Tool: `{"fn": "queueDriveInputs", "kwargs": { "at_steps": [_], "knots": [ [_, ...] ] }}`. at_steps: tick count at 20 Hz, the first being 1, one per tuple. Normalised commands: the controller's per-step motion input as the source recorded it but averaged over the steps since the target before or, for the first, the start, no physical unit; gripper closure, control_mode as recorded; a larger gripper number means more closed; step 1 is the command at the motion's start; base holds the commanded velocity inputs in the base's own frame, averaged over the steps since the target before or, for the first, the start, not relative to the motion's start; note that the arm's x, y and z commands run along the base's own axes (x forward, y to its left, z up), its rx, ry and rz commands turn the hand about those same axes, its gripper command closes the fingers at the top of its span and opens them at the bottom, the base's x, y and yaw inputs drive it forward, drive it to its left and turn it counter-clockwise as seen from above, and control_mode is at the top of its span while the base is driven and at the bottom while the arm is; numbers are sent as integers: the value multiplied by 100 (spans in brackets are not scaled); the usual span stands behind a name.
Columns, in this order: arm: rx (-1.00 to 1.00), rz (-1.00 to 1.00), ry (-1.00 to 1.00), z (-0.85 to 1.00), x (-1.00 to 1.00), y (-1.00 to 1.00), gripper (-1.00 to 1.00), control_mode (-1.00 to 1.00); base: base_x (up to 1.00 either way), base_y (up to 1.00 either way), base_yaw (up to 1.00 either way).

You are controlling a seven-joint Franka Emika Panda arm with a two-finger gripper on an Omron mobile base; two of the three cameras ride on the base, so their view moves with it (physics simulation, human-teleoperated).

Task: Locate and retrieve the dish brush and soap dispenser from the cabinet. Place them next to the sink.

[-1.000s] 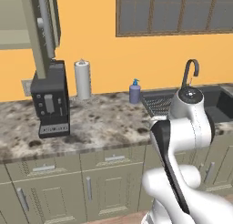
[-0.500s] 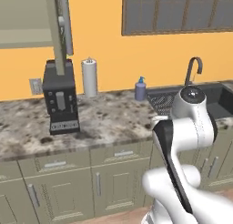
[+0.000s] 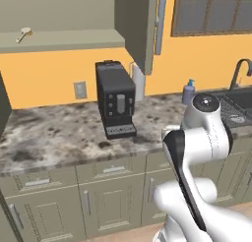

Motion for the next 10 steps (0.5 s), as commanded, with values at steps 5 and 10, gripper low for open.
{"fn": "queueDriveInputs", "kwargs": {
  "at_steps": [5, 10],
  "knots": [
    [0, 0, 0, 0, 0, 0, -100, 100, 0, 80, -2],
    [0, 0, 0, 0, 0, 0, -100, 100, 2, 85, 0]
  ]
}}
